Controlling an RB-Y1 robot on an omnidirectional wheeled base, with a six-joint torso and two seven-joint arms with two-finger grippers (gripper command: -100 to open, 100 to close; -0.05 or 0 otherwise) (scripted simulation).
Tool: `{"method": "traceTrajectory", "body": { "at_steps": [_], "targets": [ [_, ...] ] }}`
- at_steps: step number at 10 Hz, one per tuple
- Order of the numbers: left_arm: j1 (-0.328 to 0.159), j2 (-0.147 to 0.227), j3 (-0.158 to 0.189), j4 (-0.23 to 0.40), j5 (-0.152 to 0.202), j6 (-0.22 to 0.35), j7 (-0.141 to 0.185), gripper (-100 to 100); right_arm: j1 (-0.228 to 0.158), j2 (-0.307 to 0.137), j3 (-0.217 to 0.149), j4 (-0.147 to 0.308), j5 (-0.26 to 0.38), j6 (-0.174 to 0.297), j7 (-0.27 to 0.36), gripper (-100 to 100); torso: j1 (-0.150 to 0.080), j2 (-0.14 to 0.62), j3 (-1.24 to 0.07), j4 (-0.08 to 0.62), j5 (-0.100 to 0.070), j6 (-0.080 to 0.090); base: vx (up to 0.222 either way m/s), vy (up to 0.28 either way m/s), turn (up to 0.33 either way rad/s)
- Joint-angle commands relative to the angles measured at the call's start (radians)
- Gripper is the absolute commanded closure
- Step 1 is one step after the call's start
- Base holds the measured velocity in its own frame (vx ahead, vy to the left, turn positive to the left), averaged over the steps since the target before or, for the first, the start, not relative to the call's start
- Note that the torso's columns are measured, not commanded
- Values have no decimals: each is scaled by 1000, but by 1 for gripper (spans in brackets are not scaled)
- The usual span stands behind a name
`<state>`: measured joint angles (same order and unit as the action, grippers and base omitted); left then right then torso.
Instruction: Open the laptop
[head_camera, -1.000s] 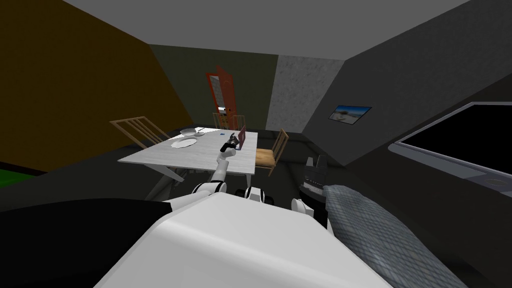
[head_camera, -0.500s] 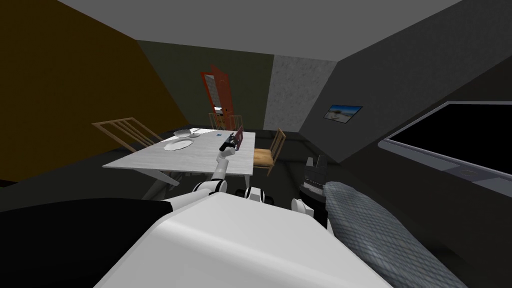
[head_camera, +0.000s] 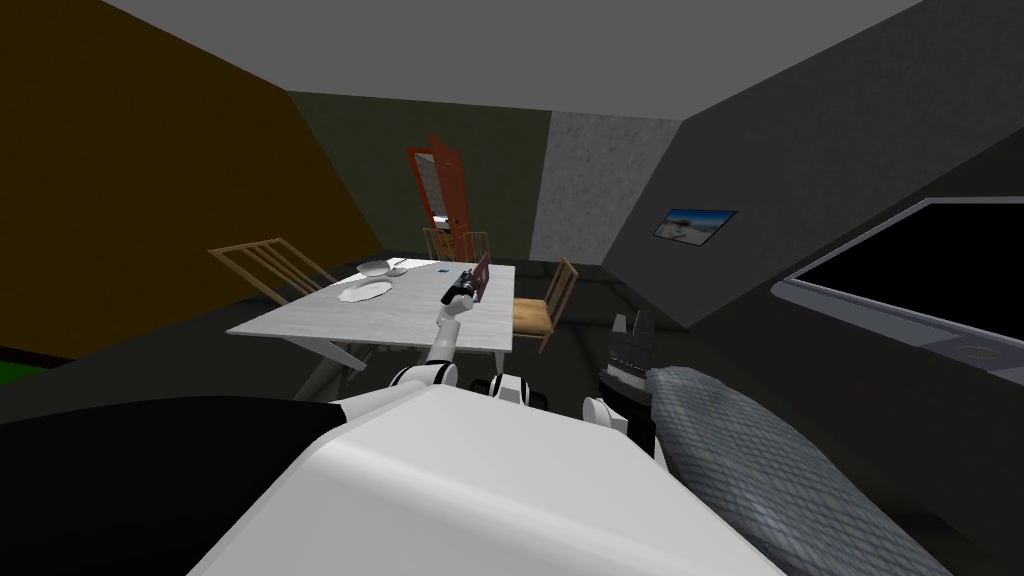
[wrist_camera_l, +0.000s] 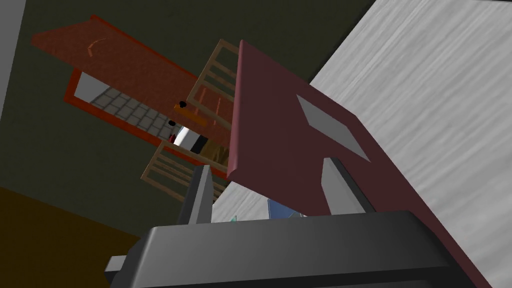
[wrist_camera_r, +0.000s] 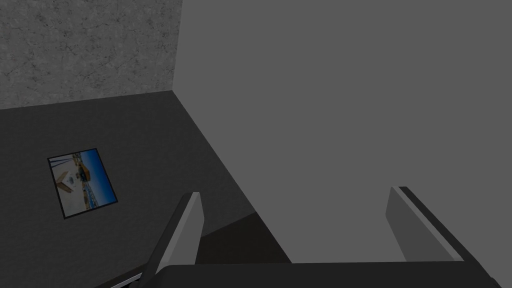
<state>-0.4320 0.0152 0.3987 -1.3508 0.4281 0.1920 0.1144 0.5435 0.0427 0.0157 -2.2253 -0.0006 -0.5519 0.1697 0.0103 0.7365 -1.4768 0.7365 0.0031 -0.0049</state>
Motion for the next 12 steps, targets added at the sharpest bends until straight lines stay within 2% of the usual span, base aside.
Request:
{"method": "traceTrajectory", "body": {
  "at_steps": [1,2,3,4,5,12],
  "targets": [
    [1,-27,29,-15,47,17,43,100,0,0,0,0,0,0,0,0,-2,-1,-1,-1,0,0,-10,119,14],
    [1,-46,44,-25,77,27,69,100,0,0,0,0,0,0,0,0,-4,-2,-1,-2,0,0,-18,129,25],
    [0,-55,52,-30,93,32,82,100,0,0,0,0,0,0,0,0,-4,-3,-2,-2,0,0,19,128,11],
    [-4,-50,41,-27,82,28,71,100,0,0,0,0,0,0,0,0,-3,-5,-3,-3,0,0,10,51,-5],
    [22,-53,42,-28,135,10,106,100,0,0,0,0,0,0,0,0,-8,-5,-3,-3,-2,3,-6,70,-124],
    [119,-60,43,-23,332,-58,213,100,0,0,0,0,0,0,0,0,-5,-12,-7,-11,2,4,9,109,-75]
  ]
}}
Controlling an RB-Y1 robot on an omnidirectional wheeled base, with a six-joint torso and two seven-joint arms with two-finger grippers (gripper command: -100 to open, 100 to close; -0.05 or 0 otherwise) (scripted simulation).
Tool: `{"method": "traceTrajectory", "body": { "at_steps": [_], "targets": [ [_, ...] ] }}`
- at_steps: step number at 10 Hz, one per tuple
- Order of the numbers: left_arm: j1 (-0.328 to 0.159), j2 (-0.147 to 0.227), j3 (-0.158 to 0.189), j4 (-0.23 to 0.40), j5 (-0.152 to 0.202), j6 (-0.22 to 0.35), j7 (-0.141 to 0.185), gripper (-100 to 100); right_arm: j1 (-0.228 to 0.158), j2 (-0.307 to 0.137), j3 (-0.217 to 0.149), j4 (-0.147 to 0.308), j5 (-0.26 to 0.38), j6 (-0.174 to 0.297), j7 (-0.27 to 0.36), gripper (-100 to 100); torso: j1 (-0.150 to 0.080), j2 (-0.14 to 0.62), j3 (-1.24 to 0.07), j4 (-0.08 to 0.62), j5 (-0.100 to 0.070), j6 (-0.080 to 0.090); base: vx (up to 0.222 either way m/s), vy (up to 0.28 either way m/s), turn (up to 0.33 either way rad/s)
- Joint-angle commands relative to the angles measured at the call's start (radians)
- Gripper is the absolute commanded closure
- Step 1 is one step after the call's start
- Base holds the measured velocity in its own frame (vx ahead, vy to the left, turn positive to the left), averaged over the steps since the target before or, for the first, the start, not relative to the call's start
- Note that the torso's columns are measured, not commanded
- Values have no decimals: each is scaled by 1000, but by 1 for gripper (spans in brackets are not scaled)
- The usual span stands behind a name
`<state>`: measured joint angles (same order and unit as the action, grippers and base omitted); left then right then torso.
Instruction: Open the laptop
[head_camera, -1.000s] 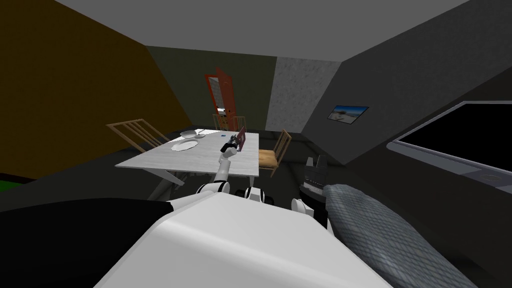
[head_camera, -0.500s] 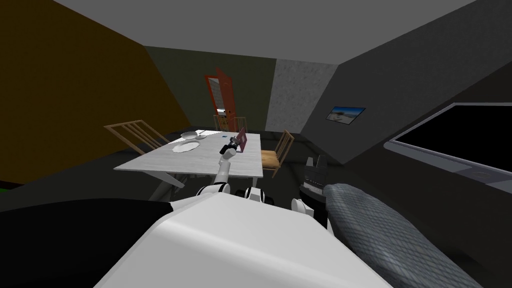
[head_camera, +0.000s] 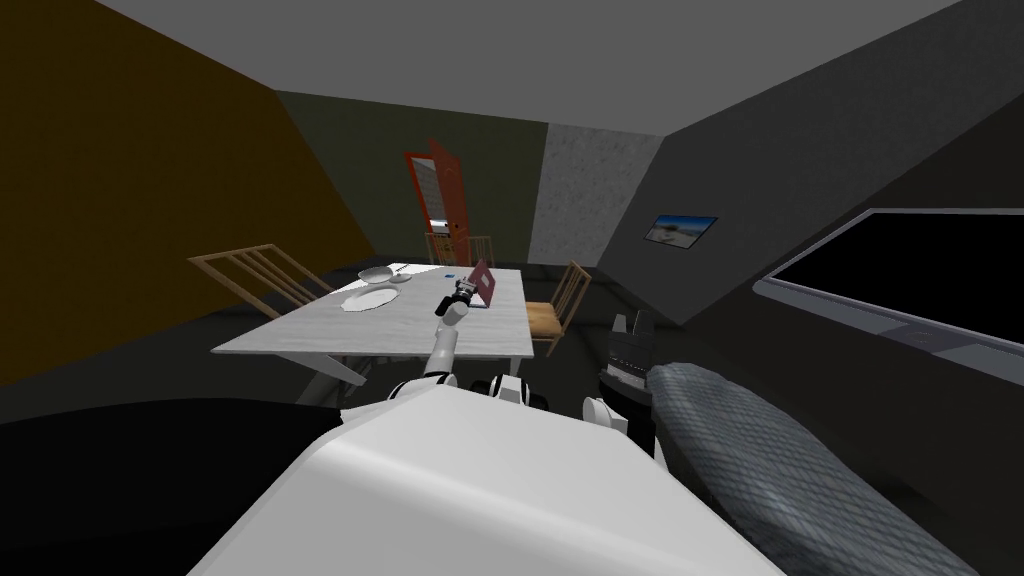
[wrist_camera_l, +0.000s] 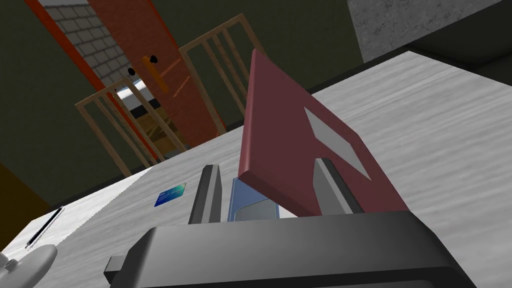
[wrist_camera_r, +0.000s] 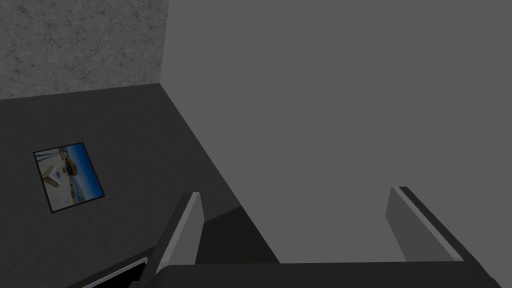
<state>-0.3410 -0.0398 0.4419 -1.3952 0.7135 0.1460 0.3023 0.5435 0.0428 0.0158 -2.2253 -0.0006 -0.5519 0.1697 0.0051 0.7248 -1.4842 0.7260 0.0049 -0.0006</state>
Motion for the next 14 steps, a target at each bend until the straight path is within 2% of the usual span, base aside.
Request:
{"method": "traceTrajectory", "body": {
  "at_steps": [1,2,3,4,5,6,7,8,10,11,12,13,14],
  "targets": [
    [28,-5,0,21,47,-12,25,100,0,0,0,0,0,0,0,0,0,0,0,0,0,1,-7,58,-17],
    [42,-6,0,22,74,-22,40,100,0,0,0,0,0,0,0,0,-3,-1,-1,0,0,2,10,53,-46],
    [22,-3,3,8,59,-25,33,100,0,0,0,0,0,0,0,0,-4,0,0,-2,0,3,-7,29,10],
    [63,-3,-19,-6,110,-75,44,100,0,0,0,0,0,0,0,0,-5,1,1,2,-2,4,2,70,-186],
    [98,-2,-40,-17,138,-101,51,100,0,0,0,0,0,0,0,0,-4,2,2,4,-2,7,-6,149,-317],
    [101,-2,-40,-17,158,-120,51,100,0,0,0,0,0,0,0,0,-2,1,1,3,0,10,-26,112,-222],
    [140,-2,-61,-27,197,-166,59,100,0,0,0,0,0,0,0,0,-4,-1,-1,3,-1,8,-12,98,-228],
    [140,-2,-61,-27,205,-166,59,100,0,0,0,0,0,0,0,0,-5,-2,-1,3,-1,7,5,85,-114],
    [211,-2,-104,-47,276,-242,74,100,0,0,0,0,0,0,0,0,-5,-3,-1,2,0,10,-6,135,-303],
    [218,-2,-104,-47,300,-258,74,100,0,0,0,0,0,0,0,0,-3,-5,-2,0,3,14,-24,115,-158],
    [253,-1,-125,-57,337,-304,81,100,0,0,0,0,0,0,0,0,-4,-8,-4,-1,2,11,-17,79,-205],
    [257,-1,-125,-57,348,-304,81,100,0,0,0,0,0,0,0,0,-5,-7,-4,1,0,9,-6,64,-118],
    [292,-1,-146,-67,388,-347,88,100,0,0,0,0,0,0,0,0,-6,-6,-3,0,0,10,-8,87,-247]
  ]
}}
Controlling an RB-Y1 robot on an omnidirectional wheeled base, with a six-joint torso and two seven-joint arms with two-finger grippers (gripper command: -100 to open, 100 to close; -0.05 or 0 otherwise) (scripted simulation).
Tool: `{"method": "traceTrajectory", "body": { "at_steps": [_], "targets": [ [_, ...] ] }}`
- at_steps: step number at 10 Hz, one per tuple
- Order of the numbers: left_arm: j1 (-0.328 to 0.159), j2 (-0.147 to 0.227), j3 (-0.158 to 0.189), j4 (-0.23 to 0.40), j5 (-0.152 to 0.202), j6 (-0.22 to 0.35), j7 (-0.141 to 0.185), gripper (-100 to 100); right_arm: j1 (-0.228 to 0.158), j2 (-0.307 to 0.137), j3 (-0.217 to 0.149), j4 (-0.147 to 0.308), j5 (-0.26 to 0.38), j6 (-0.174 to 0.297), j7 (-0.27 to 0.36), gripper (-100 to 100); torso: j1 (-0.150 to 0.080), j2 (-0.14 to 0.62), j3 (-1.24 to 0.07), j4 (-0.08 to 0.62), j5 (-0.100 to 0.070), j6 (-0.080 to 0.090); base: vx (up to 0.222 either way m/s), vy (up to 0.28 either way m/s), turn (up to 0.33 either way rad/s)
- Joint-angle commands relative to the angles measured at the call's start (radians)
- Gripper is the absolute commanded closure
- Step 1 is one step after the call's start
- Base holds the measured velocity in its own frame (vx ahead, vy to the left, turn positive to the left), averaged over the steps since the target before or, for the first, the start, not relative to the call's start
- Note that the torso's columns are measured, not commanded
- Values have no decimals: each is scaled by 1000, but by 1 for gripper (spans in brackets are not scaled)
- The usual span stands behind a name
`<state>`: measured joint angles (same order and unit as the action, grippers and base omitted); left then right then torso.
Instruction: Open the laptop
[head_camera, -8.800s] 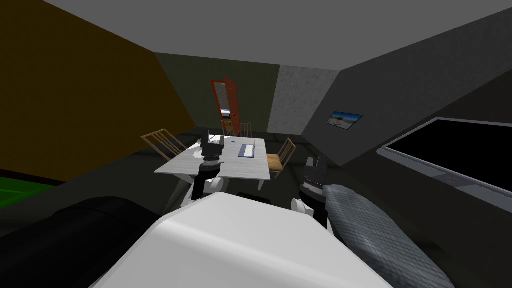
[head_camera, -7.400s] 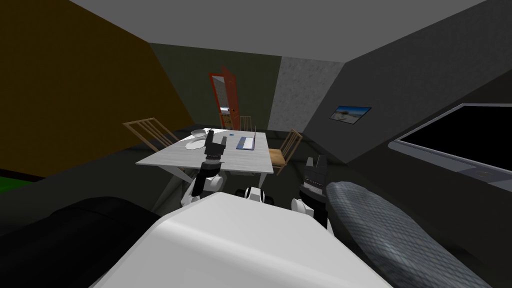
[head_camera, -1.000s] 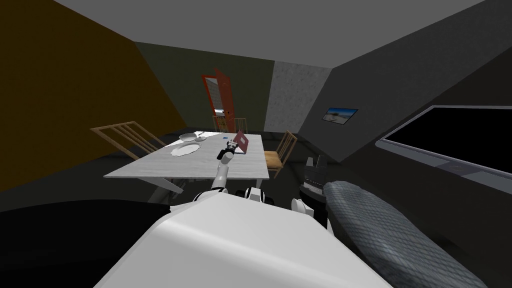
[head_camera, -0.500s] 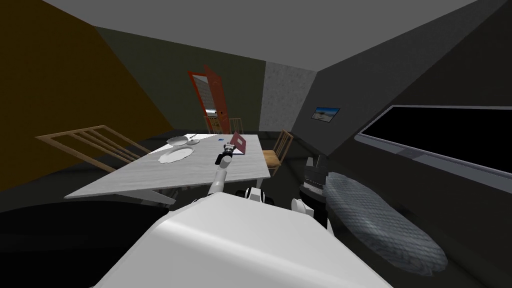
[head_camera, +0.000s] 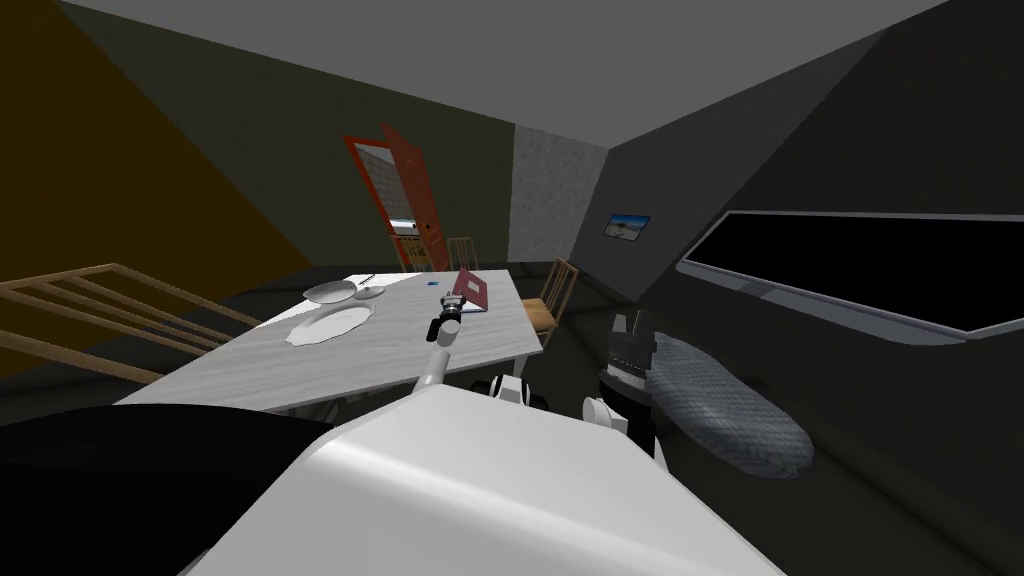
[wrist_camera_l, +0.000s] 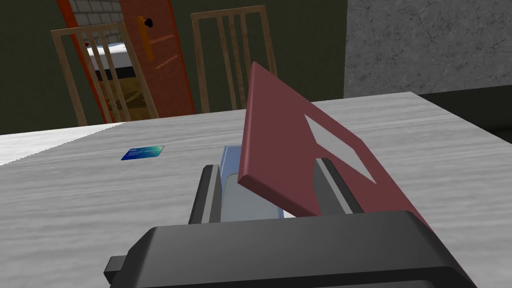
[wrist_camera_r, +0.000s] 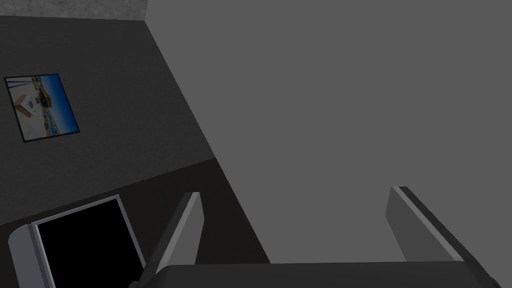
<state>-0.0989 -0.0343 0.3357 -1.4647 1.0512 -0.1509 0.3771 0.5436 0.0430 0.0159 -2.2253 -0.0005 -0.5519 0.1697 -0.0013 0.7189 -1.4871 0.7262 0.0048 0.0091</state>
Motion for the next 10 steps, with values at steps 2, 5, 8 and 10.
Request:
{"method": "traceTrajectory", "body": {
  "at_steps": [2,5,8,10],
  "targets": [
    [92,-6,-61,-8,99,-99,21,100,0,0,0,0,0,0,0,0,1,-1,0,-2,3,2,-11,97,-184],
    [170,-6,-104,-28,188,-190,36,100,0,0,0,0,0,0,0,0,2,-1,0,-4,4,1,-26,124,-257],
    [108,22,-116,13,158,-211,92,-100,0,0,0,0,0,0,0,0,3,0,0,0,2,-3,-30,27,64],
    [55,23,-127,66,133,-208,119,-100,0,0,0,0,0,0,0,0,0,15,9,10,-4,-8,-20,-24,237]
  ]
}}
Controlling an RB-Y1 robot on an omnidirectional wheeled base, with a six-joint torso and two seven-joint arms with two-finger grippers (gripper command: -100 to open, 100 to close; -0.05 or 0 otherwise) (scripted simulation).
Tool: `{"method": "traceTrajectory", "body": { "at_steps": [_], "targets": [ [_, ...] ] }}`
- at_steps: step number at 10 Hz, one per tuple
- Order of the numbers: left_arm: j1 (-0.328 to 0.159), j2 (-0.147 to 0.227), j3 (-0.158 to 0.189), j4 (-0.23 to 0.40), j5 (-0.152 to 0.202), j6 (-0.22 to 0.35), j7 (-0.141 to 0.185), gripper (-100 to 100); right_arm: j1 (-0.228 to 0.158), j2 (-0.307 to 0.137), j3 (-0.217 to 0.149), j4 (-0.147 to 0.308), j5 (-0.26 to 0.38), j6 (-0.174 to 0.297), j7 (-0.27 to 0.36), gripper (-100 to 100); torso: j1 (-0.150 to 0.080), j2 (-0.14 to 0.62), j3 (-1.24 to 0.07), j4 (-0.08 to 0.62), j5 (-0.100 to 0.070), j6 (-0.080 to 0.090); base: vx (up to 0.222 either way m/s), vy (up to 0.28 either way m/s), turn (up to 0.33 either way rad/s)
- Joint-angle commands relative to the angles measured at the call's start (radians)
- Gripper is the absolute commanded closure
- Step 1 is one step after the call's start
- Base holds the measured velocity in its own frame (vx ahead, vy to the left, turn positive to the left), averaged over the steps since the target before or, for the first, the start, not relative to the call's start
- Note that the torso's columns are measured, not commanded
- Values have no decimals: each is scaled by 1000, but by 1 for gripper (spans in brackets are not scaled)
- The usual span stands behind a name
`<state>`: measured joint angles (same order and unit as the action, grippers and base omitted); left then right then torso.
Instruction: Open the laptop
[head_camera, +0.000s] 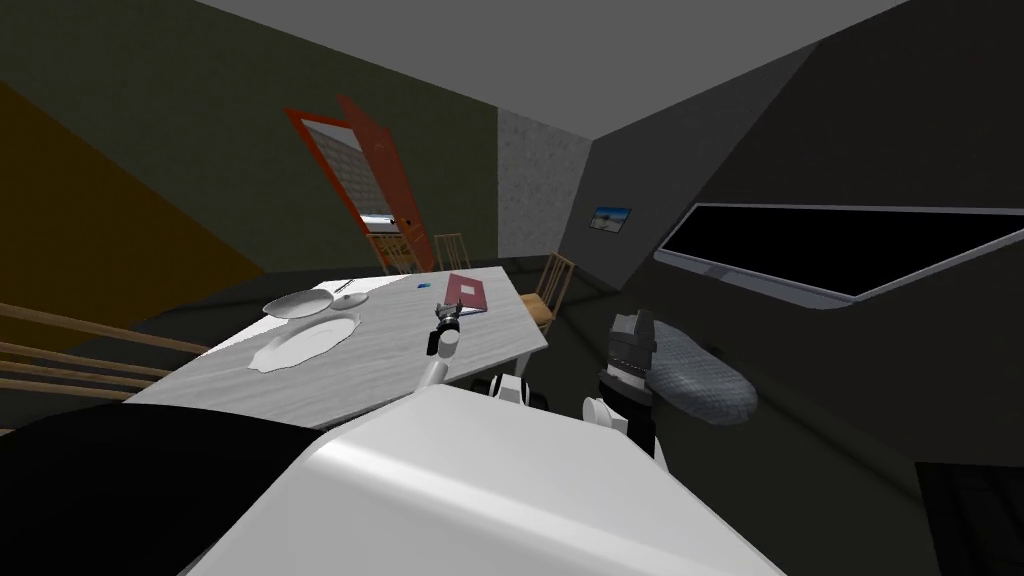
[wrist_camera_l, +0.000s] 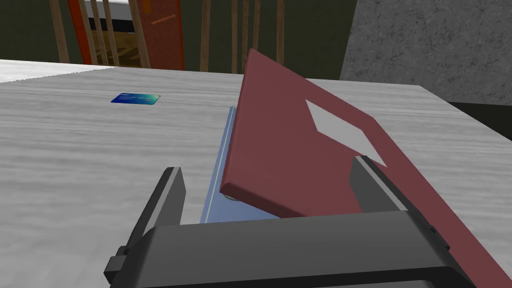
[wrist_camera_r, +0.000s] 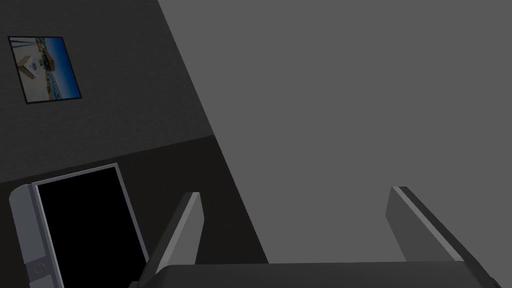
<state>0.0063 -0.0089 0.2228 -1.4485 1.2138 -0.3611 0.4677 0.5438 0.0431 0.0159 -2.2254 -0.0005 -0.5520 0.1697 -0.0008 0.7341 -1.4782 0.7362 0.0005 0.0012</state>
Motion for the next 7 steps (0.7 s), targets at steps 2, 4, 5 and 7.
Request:
{"method": "traceTrajectory", "body": {
  "at_steps": [2,4,5,7],
  "targets": [
    [-124,-1,-27,125,-55,5,56,-100,0,0,0,0,0,0,0,0,0,7,4,3,-1,0,-27,-21,211],
    [-158,-1,-27,167,-55,5,56,-100,0,0,0,0,0,0,0,0,0,6,3,3,-1,-1,-24,-9,72],
    [-199,1,-38,197,-80,7,83,-100,0,0,0,0,0,0,0,0,1,4,2,2,0,-1,-26,-10,311],
    [-268,2,-50,276,-105,10,110,-100,0,0,0,0,0,0,0,0,1,3,2,2,0,-1,-30,-15,222]
  ]
}}
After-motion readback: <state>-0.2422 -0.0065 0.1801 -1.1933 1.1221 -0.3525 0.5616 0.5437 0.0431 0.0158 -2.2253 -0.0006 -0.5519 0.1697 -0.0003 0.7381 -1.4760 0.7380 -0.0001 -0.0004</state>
